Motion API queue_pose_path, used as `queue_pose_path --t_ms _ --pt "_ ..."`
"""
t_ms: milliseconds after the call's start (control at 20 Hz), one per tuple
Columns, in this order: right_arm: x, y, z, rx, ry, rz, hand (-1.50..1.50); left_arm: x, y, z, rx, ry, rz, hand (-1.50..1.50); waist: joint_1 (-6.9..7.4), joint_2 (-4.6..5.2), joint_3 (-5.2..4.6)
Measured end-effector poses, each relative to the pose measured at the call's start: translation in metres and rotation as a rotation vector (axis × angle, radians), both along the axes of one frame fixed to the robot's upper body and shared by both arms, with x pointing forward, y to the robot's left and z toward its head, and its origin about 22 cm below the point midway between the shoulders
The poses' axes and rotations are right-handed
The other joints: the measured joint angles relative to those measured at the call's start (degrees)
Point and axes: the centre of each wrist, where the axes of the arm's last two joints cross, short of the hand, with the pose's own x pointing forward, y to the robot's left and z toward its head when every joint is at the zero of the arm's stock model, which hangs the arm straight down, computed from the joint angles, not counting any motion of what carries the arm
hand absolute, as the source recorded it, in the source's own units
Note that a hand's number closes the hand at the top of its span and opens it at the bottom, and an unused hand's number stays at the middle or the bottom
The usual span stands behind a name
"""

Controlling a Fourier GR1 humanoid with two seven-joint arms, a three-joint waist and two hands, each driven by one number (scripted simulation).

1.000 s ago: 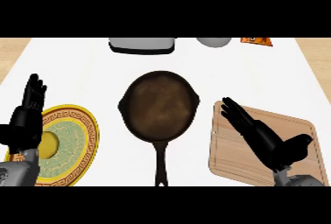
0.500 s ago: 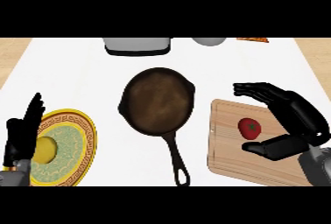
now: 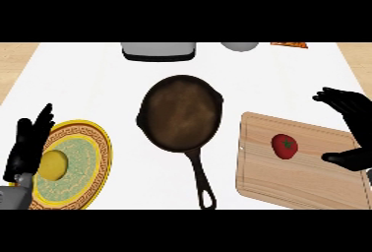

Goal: Pick the tomato from the cutting board and place it in the pan

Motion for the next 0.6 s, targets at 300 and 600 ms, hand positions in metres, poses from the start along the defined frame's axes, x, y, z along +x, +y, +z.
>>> queue_pose_path --t_ms 300,600 --pt "0.011 -0.028 0.047 -0.303 -0.062 0.002 -1.50 0.004 -0.003 0.008 -0.007 0.020 -0.009 0.00 0.11 -0.19 -0.11" --pt "0.022 -0.010 0.103 -0.727 -0.106 0.069 -1.50 0.009 0.001 0.013 -0.003 0.034 -0.009 0.00 0.20 -0.34 -0.25"
